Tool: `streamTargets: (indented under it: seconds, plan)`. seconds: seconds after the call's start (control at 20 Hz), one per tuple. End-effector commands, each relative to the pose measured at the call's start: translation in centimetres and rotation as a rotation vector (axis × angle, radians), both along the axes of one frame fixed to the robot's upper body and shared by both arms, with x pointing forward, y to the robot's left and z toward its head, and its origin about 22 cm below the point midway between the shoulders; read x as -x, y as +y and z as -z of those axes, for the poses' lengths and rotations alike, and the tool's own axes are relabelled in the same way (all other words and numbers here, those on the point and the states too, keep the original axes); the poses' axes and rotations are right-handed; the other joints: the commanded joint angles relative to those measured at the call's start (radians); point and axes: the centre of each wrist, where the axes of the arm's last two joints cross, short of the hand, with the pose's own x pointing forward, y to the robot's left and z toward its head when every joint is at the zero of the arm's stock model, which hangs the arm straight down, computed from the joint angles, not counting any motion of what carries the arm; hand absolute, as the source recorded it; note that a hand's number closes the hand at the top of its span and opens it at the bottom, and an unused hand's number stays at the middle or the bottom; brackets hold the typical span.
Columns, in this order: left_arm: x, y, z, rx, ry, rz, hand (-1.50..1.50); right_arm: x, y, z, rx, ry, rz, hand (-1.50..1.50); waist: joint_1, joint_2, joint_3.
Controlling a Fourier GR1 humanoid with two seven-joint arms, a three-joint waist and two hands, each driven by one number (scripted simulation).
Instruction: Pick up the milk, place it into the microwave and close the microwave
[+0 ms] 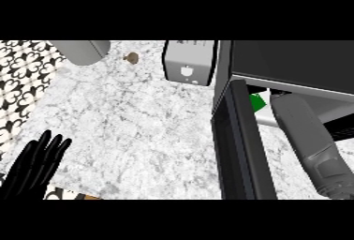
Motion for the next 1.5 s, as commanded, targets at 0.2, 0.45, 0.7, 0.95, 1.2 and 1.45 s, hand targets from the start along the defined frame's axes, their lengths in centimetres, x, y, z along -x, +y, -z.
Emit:
streamTargets:
  seconds: [0.2,0.45,0.7,0.95,1.2,1.45]
  plan:
    - [0.3,-1.3,0.3,0.005,0.0,-0.009,-1.5,-1.4,0.4,-1.1,-0.079,0.015,-0.005,-1.5,-0.029,-0.01,0.002]
    - [0.3,-1.8,0.2,0.004,0.007,0.016,-1.5,-1.8,0.5,-1.4,-0.1,0.033,-0.05,-1.5,-0.042,-0.011,0.001]
    - [-0.2,-2.5,0.5,0.003,0.002,-0.01,-1.5,-1.5,0.7,-0.6,-0.142,0.045,-0.12,-1.5,-0.066,-0.018,0.0]
    - [-0.2,-3.8,0.6,0.003,0.001,-0.009,-1.5,-0.5,-0.5,1.5,-0.188,0.043,-0.122,-1.5,-0.088,-0.025,0.0]
    - [0.0,-4.0,1.0,-0.018,0.034,0.022,-1.5,1.2,-1.0,4.2,-0.232,0.072,-0.152,-1.5,-0.111,-0.036,-0.001]
    - [-0.8,-5.1,1.3,-0.002,0.081,0.069,-1.5,1.5,-0.5,4.8,-0.318,0.072,-0.242,-1.5,-0.133,-0.043,-0.002]
